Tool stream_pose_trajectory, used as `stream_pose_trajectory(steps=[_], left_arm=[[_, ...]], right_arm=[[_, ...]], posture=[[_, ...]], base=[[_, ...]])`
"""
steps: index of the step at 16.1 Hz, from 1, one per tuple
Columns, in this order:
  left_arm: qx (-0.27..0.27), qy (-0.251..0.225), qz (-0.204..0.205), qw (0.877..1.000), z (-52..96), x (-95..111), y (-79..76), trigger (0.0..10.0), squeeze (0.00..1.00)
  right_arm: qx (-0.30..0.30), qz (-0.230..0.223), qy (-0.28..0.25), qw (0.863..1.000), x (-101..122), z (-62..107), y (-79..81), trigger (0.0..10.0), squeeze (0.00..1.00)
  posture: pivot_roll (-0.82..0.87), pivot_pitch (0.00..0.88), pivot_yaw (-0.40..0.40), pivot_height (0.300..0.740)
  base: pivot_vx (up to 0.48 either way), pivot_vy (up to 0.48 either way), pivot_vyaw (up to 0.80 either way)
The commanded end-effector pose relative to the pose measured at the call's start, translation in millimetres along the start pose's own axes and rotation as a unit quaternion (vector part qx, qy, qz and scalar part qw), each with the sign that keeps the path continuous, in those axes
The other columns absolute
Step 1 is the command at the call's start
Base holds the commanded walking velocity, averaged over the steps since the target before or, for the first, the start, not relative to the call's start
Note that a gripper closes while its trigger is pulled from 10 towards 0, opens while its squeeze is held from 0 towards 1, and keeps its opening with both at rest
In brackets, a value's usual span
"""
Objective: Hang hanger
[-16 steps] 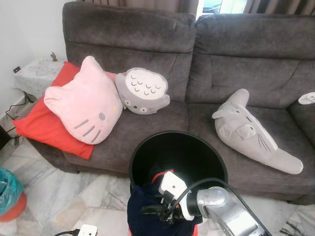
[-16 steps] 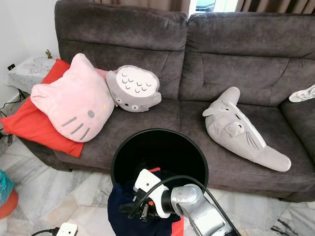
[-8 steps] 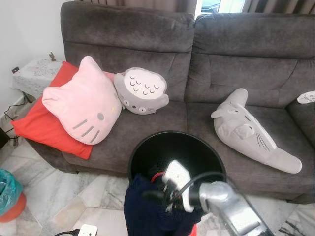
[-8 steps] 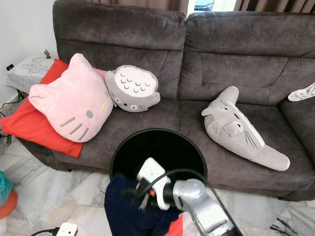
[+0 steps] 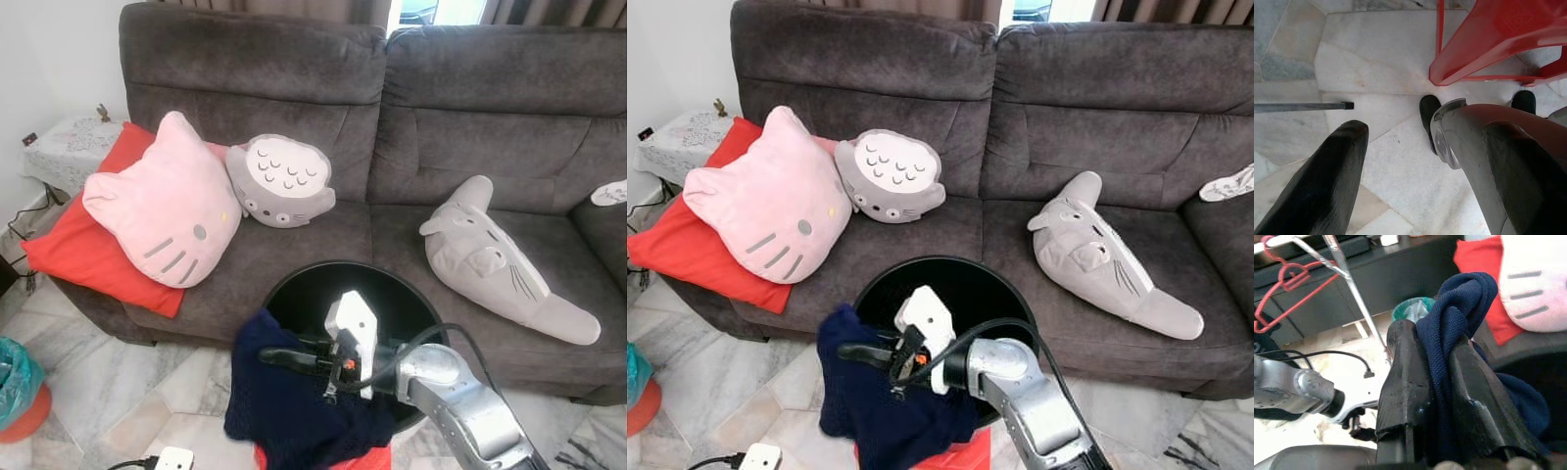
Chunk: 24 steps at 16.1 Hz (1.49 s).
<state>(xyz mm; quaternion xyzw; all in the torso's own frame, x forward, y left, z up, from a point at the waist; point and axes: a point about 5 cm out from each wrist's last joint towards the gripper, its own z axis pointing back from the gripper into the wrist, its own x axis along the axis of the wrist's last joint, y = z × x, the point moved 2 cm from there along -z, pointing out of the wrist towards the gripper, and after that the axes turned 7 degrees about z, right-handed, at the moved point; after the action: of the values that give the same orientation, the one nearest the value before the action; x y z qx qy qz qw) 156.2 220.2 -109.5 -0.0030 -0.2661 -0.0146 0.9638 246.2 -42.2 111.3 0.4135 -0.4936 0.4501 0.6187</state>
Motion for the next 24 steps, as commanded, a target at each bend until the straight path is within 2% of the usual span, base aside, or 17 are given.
stream_pose_trajectory(steps=[1,5,9,10,17,18,20,21,23,24], left_arm=[[0.007,0.0,0.002,1.0,0.5,-2,1.6,10.0,0.0],[0.02,-0.04,0.042,0.998,1.4,4,2.9,10.0,0.0],[0.016,-0.047,0.024,0.998,1.4,7,2.6,10.0,0.0],[0.016,-0.046,0.023,0.999,1.5,7,2.8,10.0,0.0],[0.016,-0.038,0.026,0.999,1.5,4,2.9,10.0,0.0],[0.017,-0.038,0.026,0.999,1.5,4,3.1,10.0,0.0],[0.019,-0.038,0.026,0.999,1.6,4,3.5,10.0,0.0],[0.019,-0.037,0.027,0.999,1.6,4,3.6,10.0,0.0],[0.018,-0.036,0.026,0.999,1.6,4,3.8,10.0,0.0],[0.018,-0.034,0.024,0.999,1.7,3,4.2,10.0,0.0]], right_arm=[[0.023,0.013,-0.01,1.0,7,-1.3,7.9,0.0,0.0],[0.032,0.015,0.004,0.999,2,1.6,11.4,0.0,0.0],[0.042,0.028,-0.034,0.998,19,-2.3,13.6,0.0,0.0],[0.041,0.025,-0.058,0.997,26,-6.3,16.5,0.0,0.0],[0.074,0.004,-0.111,0.991,40,-26.1,40.7,0.0,0.0],[0.061,0.0,-0.113,0.992,39,-28.2,39.0,0.0,0.0],[-0.03,-0.02,-0.122,0.992,36,-29.5,20.6,0.0,0.0],[-0.081,-0.029,-0.131,0.988,35,-27.0,10.5,0.0,0.0],[-0.123,-0.036,-0.146,0.981,34,-19.9,6.0,0.0,0.0],[-0.168,-0.031,-0.149,0.974,34,-13.4,0.7,0.0,0.0]], posture=[[-0.05,0.0,0.007,0.74],[-0.04,0.0,0.005,0.74],[-0.04,0.0,0.012,0.74],[-0.04,0.0,0.012,0.74],[-0.04,0.0,0.007,0.74],[-0.04,0.0,0.006,0.74],[-0.04,0.0,0.004,0.74],[-0.04,0.0,0.004,0.74],[-0.04,0.0,0.006,0.74],[-0.05,0.0,0.01,0.74]], base=[[0.0,0.0,0.0],[0.0,0.0,0.0],[0.0,0.0,0.0],[0.0,0.0,0.0],[0.0,0.0,0.0],[0.0,0.0,0.0],[0.0,0.0,0.0],[0.0,0.0,0.0],[0.0,0.0,0.0],[0.0,0.0,0.0]])
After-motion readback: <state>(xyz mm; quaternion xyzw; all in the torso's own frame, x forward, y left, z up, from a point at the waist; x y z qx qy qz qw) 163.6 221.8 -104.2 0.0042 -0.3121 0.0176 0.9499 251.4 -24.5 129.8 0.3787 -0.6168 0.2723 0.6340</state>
